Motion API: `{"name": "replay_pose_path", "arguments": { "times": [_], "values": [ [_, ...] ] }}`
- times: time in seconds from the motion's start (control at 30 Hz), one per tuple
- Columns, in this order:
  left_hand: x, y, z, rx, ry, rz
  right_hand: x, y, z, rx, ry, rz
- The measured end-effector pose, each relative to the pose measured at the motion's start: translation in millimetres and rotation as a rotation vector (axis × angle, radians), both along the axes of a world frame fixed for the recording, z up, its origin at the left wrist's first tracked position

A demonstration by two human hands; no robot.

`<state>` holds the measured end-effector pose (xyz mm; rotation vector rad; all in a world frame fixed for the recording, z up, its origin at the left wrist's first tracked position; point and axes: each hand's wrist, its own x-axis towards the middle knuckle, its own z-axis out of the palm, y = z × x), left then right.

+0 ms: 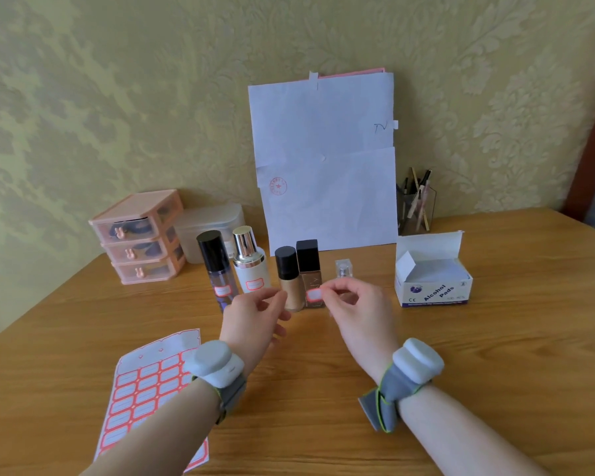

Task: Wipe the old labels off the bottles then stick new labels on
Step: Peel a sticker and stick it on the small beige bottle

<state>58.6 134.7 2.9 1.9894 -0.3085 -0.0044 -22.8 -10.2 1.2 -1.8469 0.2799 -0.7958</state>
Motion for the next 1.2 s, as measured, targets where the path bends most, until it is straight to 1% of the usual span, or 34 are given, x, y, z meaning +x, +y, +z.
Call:
{"name": "replay_pose_path", "arguments": {
  "times": [0.2, 0.27, 0.47, 0.6, 0.7, 0.83, 0.93, 1.03, 1.1, 1.2],
  "values": [
    [6.8, -19.0, -15.2, 0.311, -0.14, 0.026, -0.7, 2.1, -0.8, -0.038, -0.008, -0.033],
    [11.5, -25.3, -15.6, 0.367, -0.156, 0.042, -0.9, 0.8, -0.5, -0.033, 0.0, -0.039],
    [23.5, -39.4, -14.8, 0.305, -0.074, 0.068, -1.5, -2.1, -1.0, -0.004, 0.007, -0.04],
    [21.8, -36.5, -16.2, 0.271, -0.062, 0.059, -1.1, -2.2, -0.6, 0.026, -0.004, -0.042],
    [10.2, -27.4, -12.9, 0.217, -0.074, 0.012, -2.7, -1.8, 0.3, 0.077, -0.03, -0.016],
    [-15.8, -4.3, -3.9, 0.091, -0.08, -0.067, -3.8, -0.3, 2.9, 0.294, -0.059, 0.079],
    [-34.8, 5.1, 5.6, -0.103, 0.039, -0.185, -6.7, 3.5, 10.0, 0.457, -0.096, 0.222],
    [-46.3, 3.2, 10.7, -0.308, 0.203, -0.29, -10.8, 7.9, 15.9, 0.464, -0.124, 0.298],
    [-48.9, 0.8, 10.9, -0.37, 0.209, -0.312, -13.4, 9.3, 18.6, 0.5, -0.144, 0.329],
    [-48.2, 1.9, 8.2, -0.439, 0.21, -0.348, -14.8, 8.9, 21.8, 0.615, -0.164, 0.376]
  ]
}}
